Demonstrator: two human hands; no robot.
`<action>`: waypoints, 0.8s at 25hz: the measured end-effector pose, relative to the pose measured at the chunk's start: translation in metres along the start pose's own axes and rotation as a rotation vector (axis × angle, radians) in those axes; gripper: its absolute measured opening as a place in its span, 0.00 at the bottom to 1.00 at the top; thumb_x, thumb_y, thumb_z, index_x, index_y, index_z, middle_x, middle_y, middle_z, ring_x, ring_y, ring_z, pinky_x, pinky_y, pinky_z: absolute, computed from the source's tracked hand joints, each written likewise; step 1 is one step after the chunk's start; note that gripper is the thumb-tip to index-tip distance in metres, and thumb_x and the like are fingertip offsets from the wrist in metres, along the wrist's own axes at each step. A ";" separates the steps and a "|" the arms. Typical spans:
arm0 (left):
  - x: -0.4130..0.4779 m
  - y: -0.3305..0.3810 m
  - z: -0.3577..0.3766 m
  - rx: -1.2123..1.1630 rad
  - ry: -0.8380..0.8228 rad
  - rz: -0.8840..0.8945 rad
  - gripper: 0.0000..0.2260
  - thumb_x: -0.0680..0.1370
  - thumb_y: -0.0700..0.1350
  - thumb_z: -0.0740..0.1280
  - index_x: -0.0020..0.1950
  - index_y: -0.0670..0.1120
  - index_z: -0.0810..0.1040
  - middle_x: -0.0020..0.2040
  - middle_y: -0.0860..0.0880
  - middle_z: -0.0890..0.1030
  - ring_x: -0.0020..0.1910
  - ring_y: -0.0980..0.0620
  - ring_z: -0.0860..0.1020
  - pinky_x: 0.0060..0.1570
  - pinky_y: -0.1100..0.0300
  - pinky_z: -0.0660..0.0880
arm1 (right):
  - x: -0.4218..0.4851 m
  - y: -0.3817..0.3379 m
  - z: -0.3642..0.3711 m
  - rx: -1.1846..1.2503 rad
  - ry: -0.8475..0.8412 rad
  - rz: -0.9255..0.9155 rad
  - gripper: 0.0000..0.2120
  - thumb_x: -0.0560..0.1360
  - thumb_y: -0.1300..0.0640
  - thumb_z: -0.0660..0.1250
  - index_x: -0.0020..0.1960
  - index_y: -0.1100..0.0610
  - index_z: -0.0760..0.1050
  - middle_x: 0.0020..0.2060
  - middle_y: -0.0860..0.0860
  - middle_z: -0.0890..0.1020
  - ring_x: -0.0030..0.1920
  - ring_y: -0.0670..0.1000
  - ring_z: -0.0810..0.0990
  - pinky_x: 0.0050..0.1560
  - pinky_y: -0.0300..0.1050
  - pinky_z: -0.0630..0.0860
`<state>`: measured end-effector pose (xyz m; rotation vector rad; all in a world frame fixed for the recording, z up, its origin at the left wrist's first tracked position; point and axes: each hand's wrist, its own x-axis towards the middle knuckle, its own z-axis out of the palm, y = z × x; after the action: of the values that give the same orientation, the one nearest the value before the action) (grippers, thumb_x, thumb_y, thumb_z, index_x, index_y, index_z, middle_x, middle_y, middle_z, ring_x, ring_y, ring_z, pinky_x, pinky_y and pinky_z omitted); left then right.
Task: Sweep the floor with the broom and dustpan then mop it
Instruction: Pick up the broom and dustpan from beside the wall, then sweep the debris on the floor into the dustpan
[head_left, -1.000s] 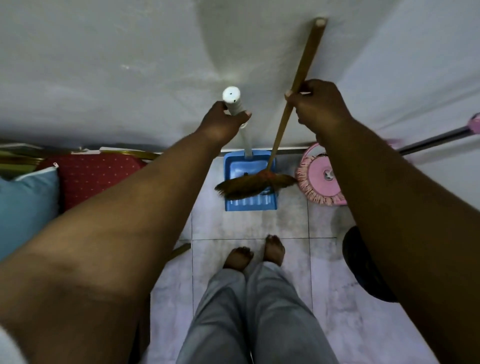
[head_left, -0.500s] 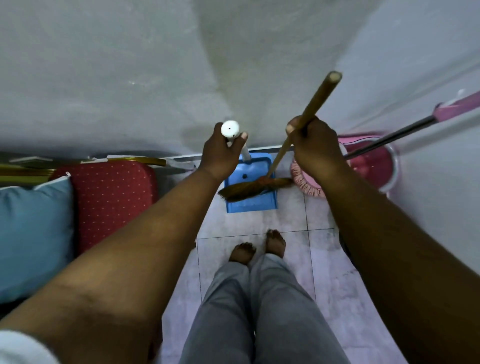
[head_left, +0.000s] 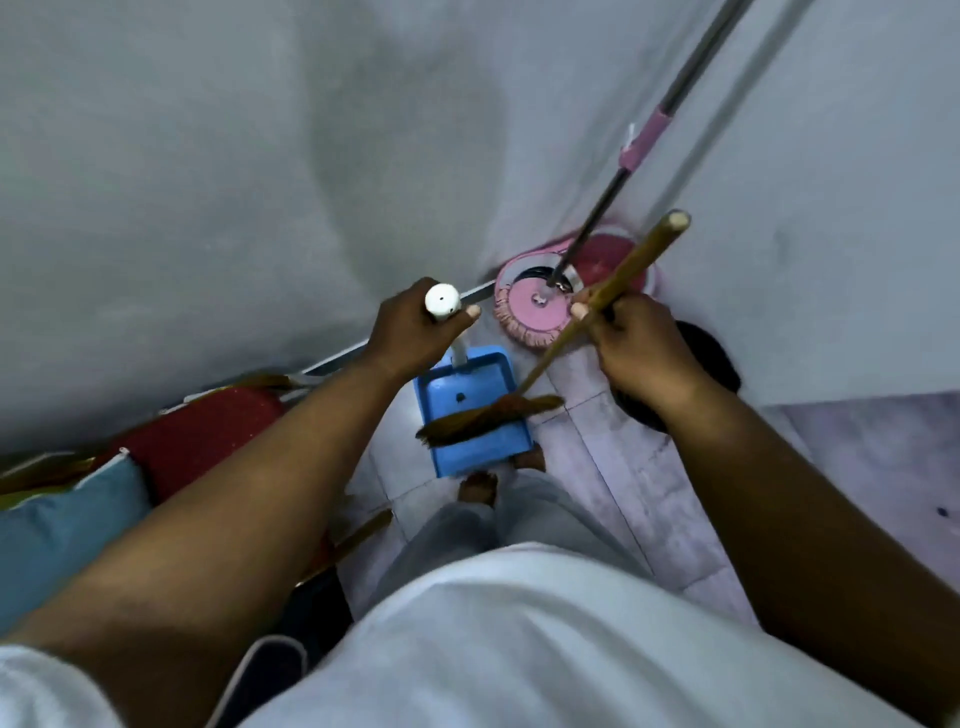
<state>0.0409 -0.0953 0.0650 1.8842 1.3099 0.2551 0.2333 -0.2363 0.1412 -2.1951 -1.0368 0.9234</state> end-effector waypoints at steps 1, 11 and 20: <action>-0.005 0.008 0.005 0.028 -0.050 0.032 0.17 0.70 0.58 0.74 0.46 0.47 0.76 0.41 0.52 0.80 0.42 0.53 0.76 0.37 0.65 0.69 | -0.019 0.008 -0.008 -0.001 0.027 0.017 0.13 0.81 0.53 0.62 0.60 0.56 0.79 0.50 0.52 0.82 0.52 0.49 0.78 0.38 0.25 0.65; -0.091 0.118 0.108 0.177 -0.544 0.468 0.14 0.67 0.60 0.69 0.41 0.51 0.83 0.39 0.53 0.84 0.40 0.54 0.81 0.45 0.49 0.79 | -0.243 0.132 -0.071 0.170 0.435 0.356 0.11 0.80 0.50 0.62 0.56 0.53 0.78 0.50 0.51 0.82 0.52 0.49 0.78 0.50 0.41 0.71; -0.241 0.216 0.258 0.019 -0.913 0.330 0.16 0.67 0.63 0.74 0.42 0.52 0.79 0.43 0.40 0.83 0.35 0.45 0.84 0.39 0.50 0.83 | -0.488 0.238 -0.090 0.763 0.981 0.543 0.05 0.78 0.52 0.67 0.49 0.52 0.80 0.46 0.53 0.85 0.38 0.54 0.86 0.39 0.46 0.82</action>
<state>0.2307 -0.4595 0.1146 1.8608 0.3862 -0.4210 0.1783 -0.7808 0.2014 -1.8451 0.3453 0.2343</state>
